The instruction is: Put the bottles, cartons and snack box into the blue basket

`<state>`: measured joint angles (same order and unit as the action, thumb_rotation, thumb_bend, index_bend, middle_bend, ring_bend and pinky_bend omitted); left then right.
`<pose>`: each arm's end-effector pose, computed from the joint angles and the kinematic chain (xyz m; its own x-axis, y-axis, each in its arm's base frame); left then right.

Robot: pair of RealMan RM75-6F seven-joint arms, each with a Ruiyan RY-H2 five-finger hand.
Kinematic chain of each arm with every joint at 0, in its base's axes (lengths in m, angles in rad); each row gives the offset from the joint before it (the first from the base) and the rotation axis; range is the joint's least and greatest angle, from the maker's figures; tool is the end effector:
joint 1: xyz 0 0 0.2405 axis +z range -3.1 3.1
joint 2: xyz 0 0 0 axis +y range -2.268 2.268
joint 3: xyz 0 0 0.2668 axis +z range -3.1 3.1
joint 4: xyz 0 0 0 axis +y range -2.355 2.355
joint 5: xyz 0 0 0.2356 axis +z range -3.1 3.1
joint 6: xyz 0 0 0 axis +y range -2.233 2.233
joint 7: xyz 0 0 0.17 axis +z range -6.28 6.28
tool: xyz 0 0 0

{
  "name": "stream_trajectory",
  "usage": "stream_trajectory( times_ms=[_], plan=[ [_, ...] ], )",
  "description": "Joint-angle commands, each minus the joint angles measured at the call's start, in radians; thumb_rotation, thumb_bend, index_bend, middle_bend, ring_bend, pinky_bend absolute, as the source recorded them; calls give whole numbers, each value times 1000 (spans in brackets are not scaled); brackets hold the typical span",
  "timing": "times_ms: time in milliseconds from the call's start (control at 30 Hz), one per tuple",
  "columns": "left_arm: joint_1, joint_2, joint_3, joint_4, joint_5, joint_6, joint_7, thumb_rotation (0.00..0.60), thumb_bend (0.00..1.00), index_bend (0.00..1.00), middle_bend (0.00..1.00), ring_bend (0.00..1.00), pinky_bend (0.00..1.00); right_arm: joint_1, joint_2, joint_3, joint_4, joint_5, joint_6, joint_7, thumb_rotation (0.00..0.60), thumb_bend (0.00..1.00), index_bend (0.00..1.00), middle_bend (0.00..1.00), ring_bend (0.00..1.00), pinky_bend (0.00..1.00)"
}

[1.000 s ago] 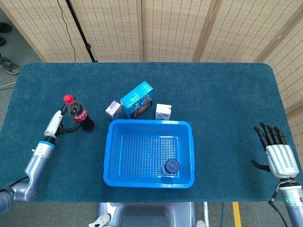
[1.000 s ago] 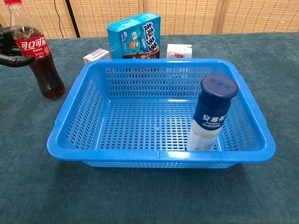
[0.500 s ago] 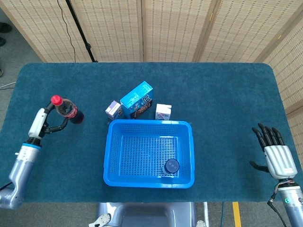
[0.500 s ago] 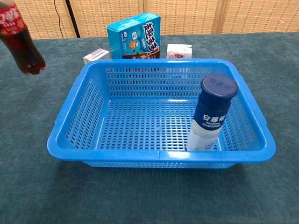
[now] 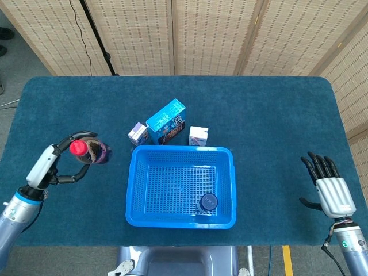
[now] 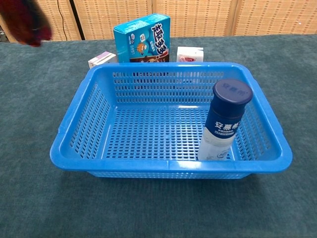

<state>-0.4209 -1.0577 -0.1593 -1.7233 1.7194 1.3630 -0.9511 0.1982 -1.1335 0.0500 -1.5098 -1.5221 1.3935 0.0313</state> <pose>-0.1816 0.3051 0.1352 -0.4071 0.3640 0.8377 0.7444 -0.3992 0.5353 -0.3293 -0.2499 0.1320 0.4544 -0.0364 0.8900 -0.8861 -0.1212 0.4475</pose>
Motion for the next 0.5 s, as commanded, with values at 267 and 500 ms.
stream_trajectory(
  times_ms=[267,500],
  plan=[
    [-157,-231,36,-104,-52,-210,111,600,481,288,245,214,232,4,-1,-5,7,1,-21,19,600,0,0,0,0,0],
    [-194,-329,48,-78,-90,-253,142,600,481,276,245,214,232,5,1,-5,9,-2,-25,31,600,0,0,0,0,0]
  ],
)
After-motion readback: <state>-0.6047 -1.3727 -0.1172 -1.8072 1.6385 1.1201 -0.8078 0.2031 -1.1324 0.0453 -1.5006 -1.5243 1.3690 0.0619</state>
